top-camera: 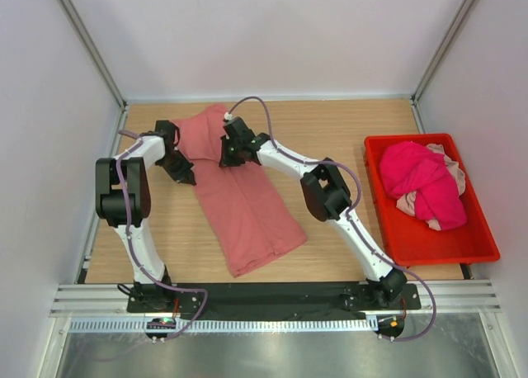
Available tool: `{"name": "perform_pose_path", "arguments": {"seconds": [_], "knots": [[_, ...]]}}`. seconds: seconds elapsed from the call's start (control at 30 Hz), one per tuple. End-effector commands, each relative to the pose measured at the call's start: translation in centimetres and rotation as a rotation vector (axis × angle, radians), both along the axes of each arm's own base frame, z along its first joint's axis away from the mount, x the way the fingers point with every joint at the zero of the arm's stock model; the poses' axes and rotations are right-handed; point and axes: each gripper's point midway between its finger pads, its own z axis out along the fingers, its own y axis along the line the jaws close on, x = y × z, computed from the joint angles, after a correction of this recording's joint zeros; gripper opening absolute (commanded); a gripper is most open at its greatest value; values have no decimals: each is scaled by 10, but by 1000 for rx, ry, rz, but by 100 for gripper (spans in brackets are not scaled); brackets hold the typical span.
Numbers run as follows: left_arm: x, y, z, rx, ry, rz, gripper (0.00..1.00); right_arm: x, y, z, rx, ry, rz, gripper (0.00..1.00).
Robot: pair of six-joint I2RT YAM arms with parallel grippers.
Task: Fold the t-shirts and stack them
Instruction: Fold the tshirt
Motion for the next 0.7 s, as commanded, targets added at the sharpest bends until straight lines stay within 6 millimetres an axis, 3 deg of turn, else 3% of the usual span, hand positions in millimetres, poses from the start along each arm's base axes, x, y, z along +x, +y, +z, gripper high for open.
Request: {"name": "perform_pose_path", "arguments": {"seconds": [0.0, 0.43, 0.67], "knots": [[-14, 18, -12, 65, 66, 3, 0, 32, -18, 21, -12, -86, -55, 12], [-16, 21, -17, 63, 82, 2, 0, 32, -34, 13, 28, -6, -49, 15], [-2, 11, -2, -1, -22, -51, 0, -4, -19, 12, 127, 155, 117, 24]]}}
